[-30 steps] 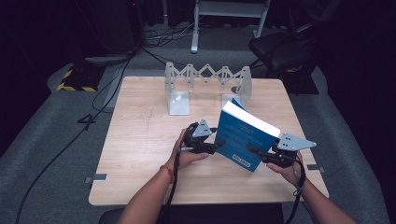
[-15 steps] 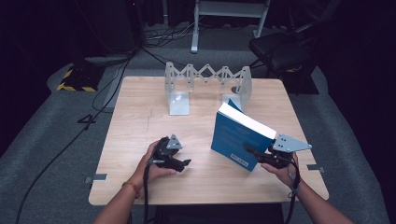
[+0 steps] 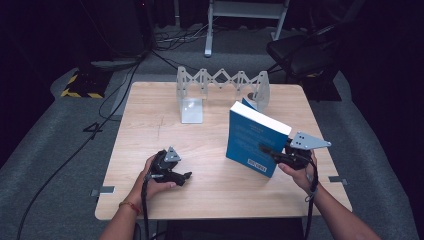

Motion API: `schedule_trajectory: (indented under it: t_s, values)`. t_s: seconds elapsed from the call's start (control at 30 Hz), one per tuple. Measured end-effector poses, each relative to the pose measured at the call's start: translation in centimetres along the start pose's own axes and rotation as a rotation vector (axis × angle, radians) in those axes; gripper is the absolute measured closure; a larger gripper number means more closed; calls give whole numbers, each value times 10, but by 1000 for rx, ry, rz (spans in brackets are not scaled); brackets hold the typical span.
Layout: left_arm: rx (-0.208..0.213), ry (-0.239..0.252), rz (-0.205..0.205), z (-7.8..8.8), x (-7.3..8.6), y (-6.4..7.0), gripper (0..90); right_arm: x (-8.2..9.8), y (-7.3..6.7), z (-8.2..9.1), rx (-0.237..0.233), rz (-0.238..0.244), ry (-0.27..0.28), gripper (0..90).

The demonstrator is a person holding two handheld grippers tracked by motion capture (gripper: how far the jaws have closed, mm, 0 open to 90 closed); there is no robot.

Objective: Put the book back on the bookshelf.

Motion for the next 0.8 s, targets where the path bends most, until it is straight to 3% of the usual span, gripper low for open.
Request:
schedule_trajectory:
  t_s: [0.43, 0.6, 0.7, 0.8]
  values:
    - [1, 0, 1, 0, 0, 0, 157, -18, 30, -22, 38, 28, -7, 621]
    - [0, -1, -3, 0, 0, 0, 157, -26, 41, -30, 60, 67, -27, 623]
    - [2, 0, 0, 0, 0, 0, 157, -31, 49, -33, 85, 98, -45, 623]
    - [5, 0, 0, 0, 0, 1, 157, -36, 62, -37, 121, 100, -53, 623]
Point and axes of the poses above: each handheld gripper's, and its own axes: z roughly backward along the jaws, x roughly out of its underside, y roughly to its right, the point moved 10 cm from there along -z, roughly forward along the jaws, and after that the axes turned 13 degrees about y, right-handed, at the moved point
